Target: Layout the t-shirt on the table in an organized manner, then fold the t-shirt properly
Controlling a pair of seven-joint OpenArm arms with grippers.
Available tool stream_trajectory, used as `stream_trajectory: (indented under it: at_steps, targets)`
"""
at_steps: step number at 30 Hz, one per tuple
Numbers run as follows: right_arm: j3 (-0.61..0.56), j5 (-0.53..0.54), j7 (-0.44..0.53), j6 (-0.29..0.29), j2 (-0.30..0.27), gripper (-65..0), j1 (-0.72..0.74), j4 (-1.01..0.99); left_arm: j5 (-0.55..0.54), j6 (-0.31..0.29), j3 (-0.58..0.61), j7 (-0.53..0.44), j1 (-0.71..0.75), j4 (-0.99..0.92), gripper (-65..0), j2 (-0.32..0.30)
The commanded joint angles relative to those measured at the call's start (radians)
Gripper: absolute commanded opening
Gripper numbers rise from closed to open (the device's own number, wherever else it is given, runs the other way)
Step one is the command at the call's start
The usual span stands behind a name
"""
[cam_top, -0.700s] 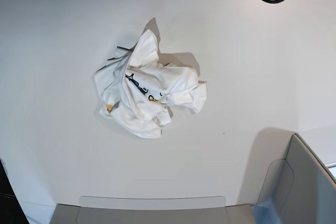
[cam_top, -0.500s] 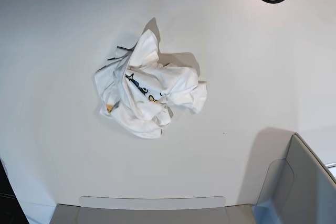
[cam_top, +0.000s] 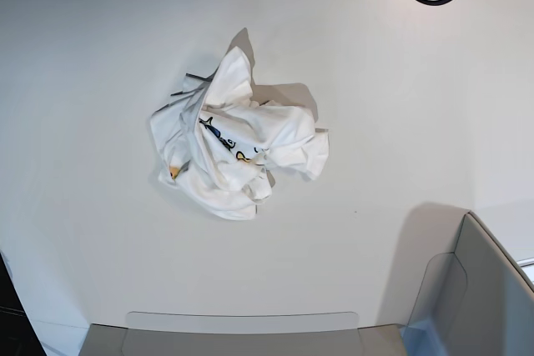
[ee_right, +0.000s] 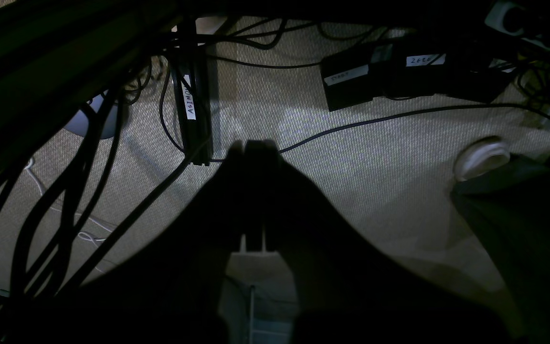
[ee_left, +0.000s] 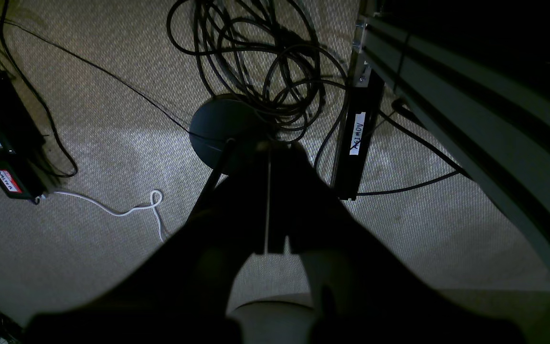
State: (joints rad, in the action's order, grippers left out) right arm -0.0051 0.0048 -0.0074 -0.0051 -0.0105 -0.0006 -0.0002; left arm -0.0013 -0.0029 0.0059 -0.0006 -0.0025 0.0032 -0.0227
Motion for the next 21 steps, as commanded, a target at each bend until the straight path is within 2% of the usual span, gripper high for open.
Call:
stream_trajectory:
  at_steps: [1,15,21]
  targets:
    - [-0.002,0.004,-0.001,-0.002,-0.001,-64.8,0.000,0.000,-0.001,0.008,0.004,-0.002,0.003,-0.001,-64.7,-0.003]
    - [-0.002,0.004,-0.001,-0.002,-0.001,-64.8,0.000,0.000,-0.001,0.010,0.001,-0.005,0.005,-0.001,-64.7,-0.003]
    - [0.004,0.007,0.001,-0.002,-0.030,-64.9,-0.034,0.000,-0.001,0.010,0.003,-0.005,0.032,-0.002,-64.7,-0.033]
